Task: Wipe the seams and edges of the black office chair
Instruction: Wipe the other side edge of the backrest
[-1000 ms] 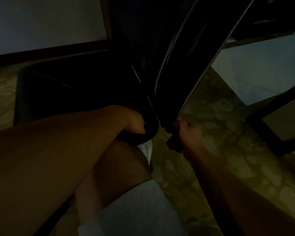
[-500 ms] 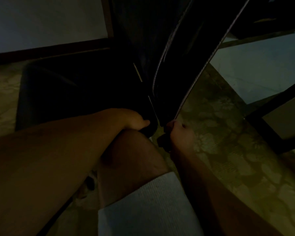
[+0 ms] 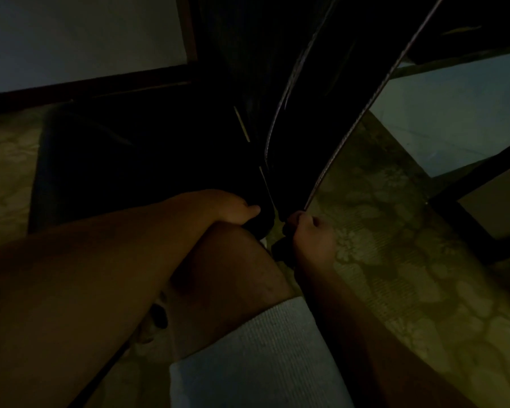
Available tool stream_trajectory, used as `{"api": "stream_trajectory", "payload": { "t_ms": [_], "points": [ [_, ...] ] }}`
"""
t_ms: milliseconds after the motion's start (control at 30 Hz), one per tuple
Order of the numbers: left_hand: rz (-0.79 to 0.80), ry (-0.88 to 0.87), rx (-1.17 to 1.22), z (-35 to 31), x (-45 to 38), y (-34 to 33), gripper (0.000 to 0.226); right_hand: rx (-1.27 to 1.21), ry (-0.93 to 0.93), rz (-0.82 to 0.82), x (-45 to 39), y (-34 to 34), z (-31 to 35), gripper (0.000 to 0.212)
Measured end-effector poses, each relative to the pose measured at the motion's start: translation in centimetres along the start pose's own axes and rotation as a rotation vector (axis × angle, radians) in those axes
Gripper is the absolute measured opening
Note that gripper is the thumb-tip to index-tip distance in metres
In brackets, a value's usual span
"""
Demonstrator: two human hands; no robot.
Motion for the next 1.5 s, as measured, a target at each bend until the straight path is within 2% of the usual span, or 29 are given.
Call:
{"api": "stream_trajectory", "payload": {
  "t_ms": [100, 233, 400, 500, 667, 767, 833, 1000, 1100, 1233, 1433, 1500],
  "points": [
    [0.034, -0.003, -0.015, 0.2, 0.3, -0.2, 0.069, -0.075, -0.056, -0.028, -0.1, 0.5, -0.5, 0.032],
    [0.056, -0.022, -0.058, 0.4, 0.3, -0.3, 0.067, -0.093, -0.046, 0.046, 0.0, 0.1, -0.8, 0.029],
    [0.028, -0.101, -0.172, -0.4, 2.4, 1.3, 0.064, -0.241, -0.152, 0.144, -0.1, 0.6, -1.4, 0.024],
    [0.000, -0.163, -0.145, -2.8, 4.5, 2.3, 0.058, -0.222, -0.132, 0.251, 0.2, 0.9, -1.1, 0.024],
    [-0.078, -0.177, -0.034, -6.2, 6.4, 0.6, 0.048, -0.131, -0.042, 0.319, 0.1, 2.2, 0.3, 0.016],
    [-0.048, -0.148, 0.085, -6.4, 6.4, -1.3, 0.085, -0.043, 0.064, 0.367, 0.0, 2.5, 1.0, 0.017],
    [-0.058, -0.123, 0.131, -6.0, 6.3, -1.4, 0.096, 0.020, 0.121, 0.386, -0.2, 2.6, 1.3, 0.019],
    [-0.064, -0.132, 0.178, -4.3, 5.9, -1.1, 0.097, 0.132, 0.171, 0.338, -1.9, 2.5, 0.1, 0.029],
    [-0.073, -0.154, 0.119, -3.9, 6.1, -1.5, 0.098, 0.171, 0.192, 0.332, -2.3, 2.0, -0.2, 0.036],
    [-0.092, -0.201, 0.111, -3.8, 6.1, -1.4, 0.098, 0.221, 0.234, 0.279, -2.7, 2.3, 0.3, 0.032],
    [-0.084, -0.223, 0.133, -4.3, 5.5, -1.5, 0.103, 0.237, 0.252, 0.333, -2.9, 2.4, 0.5, 0.025],
    [-0.073, -0.225, 0.142, -4.3, 5.3, -1.6, 0.106, 0.252, 0.264, 0.400, -2.4, 1.9, 0.6, 0.020]
  ]
}}
Point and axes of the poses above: each hand's wrist, its own x-axis away from the middle knuckle, its own y-axis out of the back of the hand, z = x × y, the point moved 7 cm from there along -x, towards the middle knuckle, and after that the axes turned 10 degrees about y, right-handed, at the moved point
